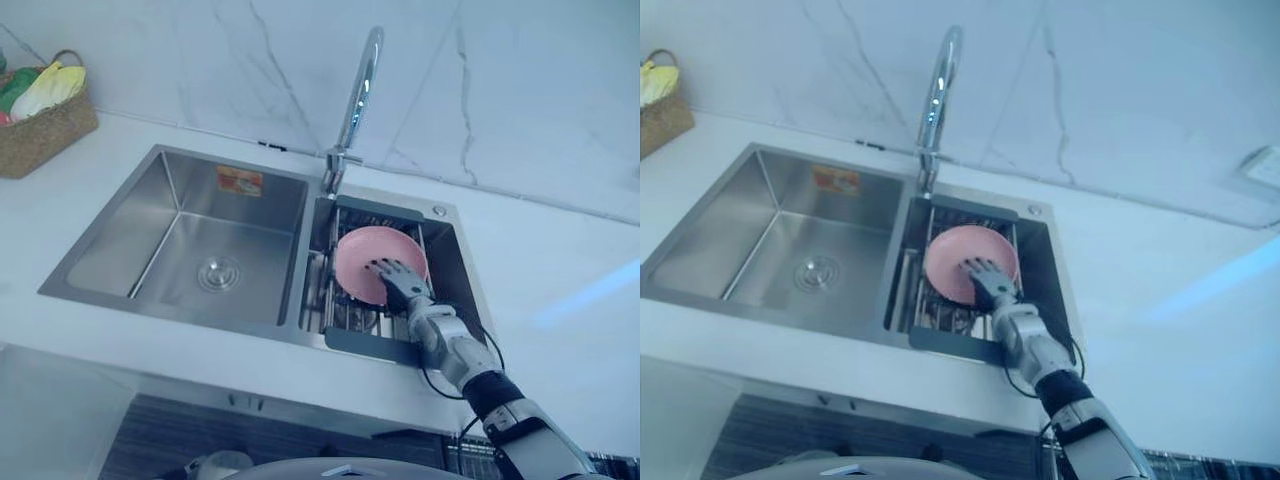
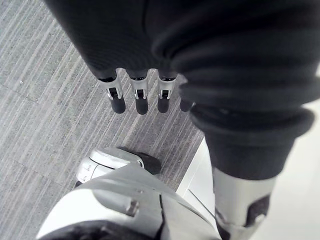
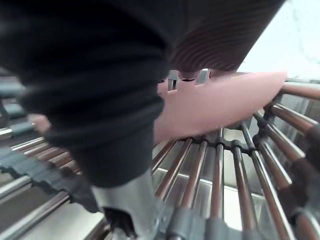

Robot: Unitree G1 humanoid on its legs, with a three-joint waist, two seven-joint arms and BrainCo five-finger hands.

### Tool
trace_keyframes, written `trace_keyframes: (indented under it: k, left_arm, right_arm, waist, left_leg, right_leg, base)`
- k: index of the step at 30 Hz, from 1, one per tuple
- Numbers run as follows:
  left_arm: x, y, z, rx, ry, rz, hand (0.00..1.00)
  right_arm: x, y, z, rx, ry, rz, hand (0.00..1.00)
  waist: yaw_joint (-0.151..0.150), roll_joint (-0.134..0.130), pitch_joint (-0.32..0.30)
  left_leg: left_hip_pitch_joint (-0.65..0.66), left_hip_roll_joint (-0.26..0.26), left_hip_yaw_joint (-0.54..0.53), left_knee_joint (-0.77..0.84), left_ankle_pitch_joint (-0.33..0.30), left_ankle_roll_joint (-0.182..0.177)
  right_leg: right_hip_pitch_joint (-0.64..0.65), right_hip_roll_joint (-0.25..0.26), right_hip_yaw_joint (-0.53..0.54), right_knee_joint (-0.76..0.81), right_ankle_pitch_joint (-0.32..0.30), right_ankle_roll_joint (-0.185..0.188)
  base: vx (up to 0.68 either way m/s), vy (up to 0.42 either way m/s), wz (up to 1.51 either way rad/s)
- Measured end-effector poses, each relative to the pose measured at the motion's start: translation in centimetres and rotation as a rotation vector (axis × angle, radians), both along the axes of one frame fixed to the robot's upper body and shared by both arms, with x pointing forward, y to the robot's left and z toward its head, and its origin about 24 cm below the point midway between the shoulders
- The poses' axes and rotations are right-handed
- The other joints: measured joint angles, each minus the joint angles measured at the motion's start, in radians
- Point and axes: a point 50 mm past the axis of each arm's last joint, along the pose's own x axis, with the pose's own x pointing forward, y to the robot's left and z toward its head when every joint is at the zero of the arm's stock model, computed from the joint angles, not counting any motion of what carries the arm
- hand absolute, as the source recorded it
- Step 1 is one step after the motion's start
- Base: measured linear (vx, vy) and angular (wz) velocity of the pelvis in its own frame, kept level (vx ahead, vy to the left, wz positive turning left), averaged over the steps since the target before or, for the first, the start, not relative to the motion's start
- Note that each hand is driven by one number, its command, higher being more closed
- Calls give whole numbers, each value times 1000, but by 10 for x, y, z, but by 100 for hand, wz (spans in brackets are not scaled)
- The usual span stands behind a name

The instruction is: Walk over to the sink, pick up the cup, carry it to the dishwasher, place the cup inside the dishwasher, then close the dishwasher door

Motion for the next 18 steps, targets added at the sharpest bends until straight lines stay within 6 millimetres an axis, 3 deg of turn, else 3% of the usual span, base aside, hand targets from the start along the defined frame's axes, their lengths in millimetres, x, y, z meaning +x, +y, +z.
trace_keyframes:
  k: [5, 17, 18]
  left_arm:
    - [-1, 1, 0, 7, 1, -7, 0]
    - [1, 1, 0, 20, -6, -42, 0]
    - [1, 1, 0, 20, -6, -43, 0]
  right_arm:
    - [-2, 0, -3, -43, -101, 0, 0]
    - [-3, -4, -6, -83, -139, -19, 0]
    - [-3, -5, -6, -83, -140, -20, 100]
  waist:
    - [-2, -3, 5]
    - [4, 2, 9]
    - [4, 4, 10]
  left_leg:
    - [-1, -3, -4, 0, 0, 0]
    - [-8, -6, -8, 0, -1, -3]
    - [-8, -6, -8, 0, -1, -4]
  right_leg:
    - [1, -3, -4, 0, 0, 0]
    - [2, -9, -16, 8, 0, 1]
    - [2, -9, -17, 8, 0, 1]
  base:
    - [1, 2, 2]
    - [-11, 0, 3]
    - [0, 0, 0]
